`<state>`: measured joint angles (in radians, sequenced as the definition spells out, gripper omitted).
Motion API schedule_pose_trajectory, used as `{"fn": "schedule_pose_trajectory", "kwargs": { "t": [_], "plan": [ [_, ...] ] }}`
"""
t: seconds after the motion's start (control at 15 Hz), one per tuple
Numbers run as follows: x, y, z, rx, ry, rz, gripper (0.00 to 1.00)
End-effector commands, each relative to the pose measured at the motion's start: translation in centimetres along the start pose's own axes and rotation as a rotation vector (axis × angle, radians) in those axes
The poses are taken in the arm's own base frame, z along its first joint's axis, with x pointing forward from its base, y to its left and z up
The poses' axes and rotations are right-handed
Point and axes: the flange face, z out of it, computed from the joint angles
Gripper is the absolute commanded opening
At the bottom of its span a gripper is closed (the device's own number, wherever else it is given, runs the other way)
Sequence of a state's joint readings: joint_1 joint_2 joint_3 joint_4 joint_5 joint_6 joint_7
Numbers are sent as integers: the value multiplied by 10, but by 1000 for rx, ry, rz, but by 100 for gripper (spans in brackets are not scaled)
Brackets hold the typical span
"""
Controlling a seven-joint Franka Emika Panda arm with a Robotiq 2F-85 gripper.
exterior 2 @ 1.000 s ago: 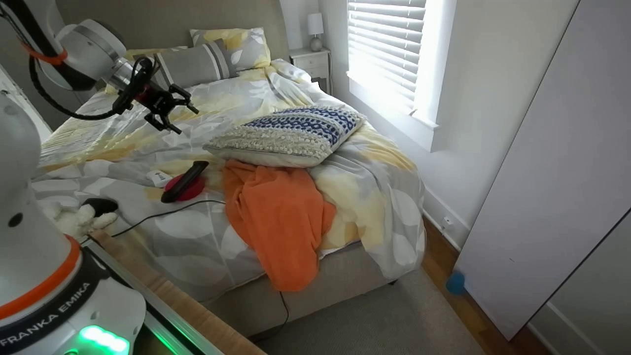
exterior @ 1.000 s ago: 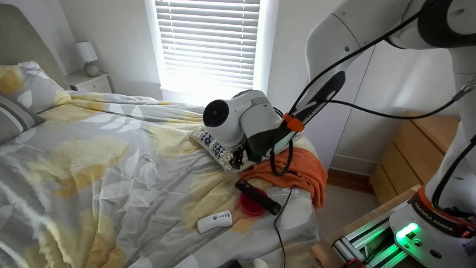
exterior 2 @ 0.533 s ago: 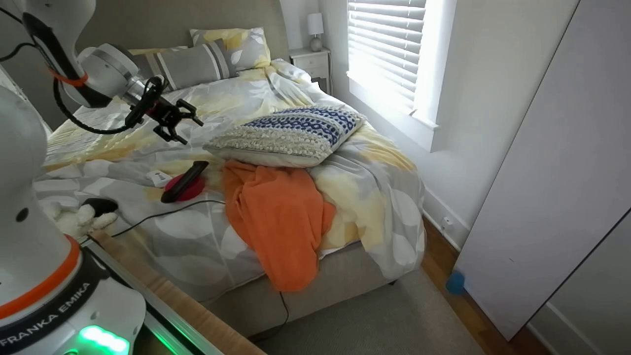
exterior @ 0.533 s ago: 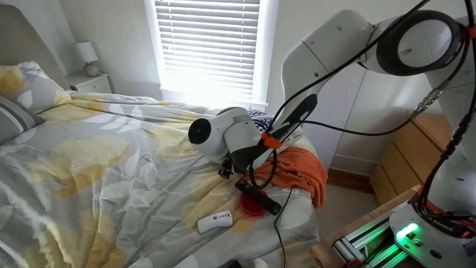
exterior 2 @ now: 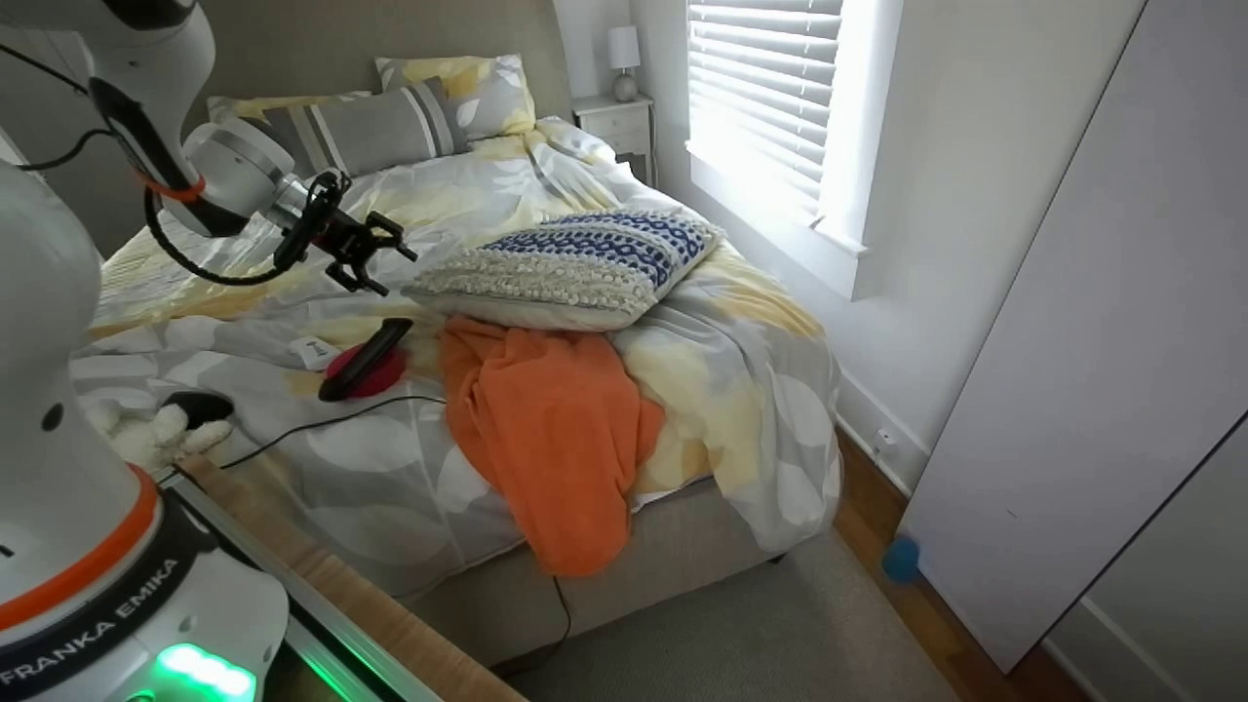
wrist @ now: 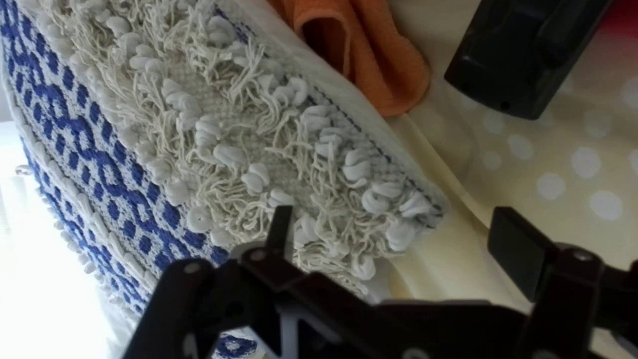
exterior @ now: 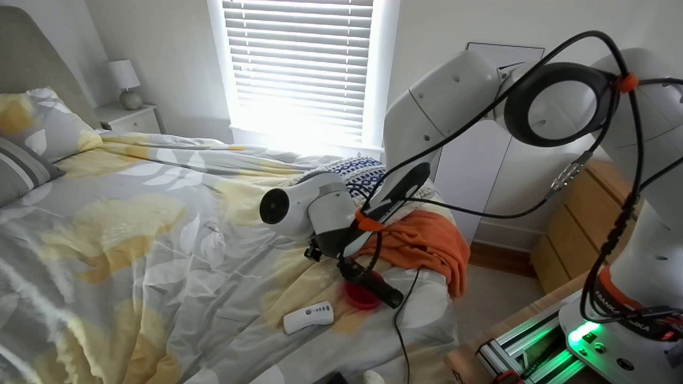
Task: Slide the throw pillow to the left side of the bed
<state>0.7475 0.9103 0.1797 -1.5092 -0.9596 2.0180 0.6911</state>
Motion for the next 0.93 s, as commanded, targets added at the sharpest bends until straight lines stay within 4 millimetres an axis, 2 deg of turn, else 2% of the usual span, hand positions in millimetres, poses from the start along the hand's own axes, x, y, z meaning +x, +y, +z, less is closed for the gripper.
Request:
{"fn": "schedule_pose_trajectory", "kwargs": {
  "t": [0.0,0.13,0.2,0.27,0.47,0.67,0.87],
  "plan": [
    [15,-17,22,-58,-7,5,100],
    [20,-18,35,-106,-7,15,100],
    [23,-16,41,-135,-6,16,94],
    [27,-14,45,-184,0,19,74],
    [34,-7,56,-277,-7,13,50],
    [36,-7,67,-293,-40,8,27],
    [37,-9,65,-266,-63,-1,5]
  ]
}}
